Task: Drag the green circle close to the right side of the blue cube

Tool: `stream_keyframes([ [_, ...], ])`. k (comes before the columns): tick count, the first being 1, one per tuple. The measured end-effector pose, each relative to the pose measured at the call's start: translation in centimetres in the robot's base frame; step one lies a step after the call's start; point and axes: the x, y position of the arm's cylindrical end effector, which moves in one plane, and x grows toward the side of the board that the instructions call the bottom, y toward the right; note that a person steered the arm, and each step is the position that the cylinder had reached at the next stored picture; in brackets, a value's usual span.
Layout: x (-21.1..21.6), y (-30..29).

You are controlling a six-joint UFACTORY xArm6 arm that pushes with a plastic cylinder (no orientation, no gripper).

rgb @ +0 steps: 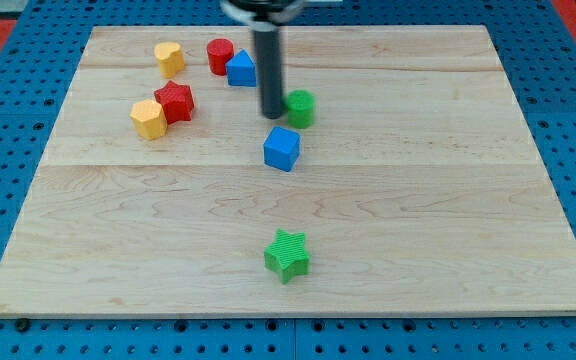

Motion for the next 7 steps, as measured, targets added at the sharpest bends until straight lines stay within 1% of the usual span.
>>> stream_keyframes([
  [1,0.0,4.8],
  [2,-4.6,3.8],
  [3,-5.3,8.0],
  [4,-2.2,12.2],
  [5,-1.9,5.9],
  [6,-3.9,4.8],
  [7,-4.1,1.2],
])
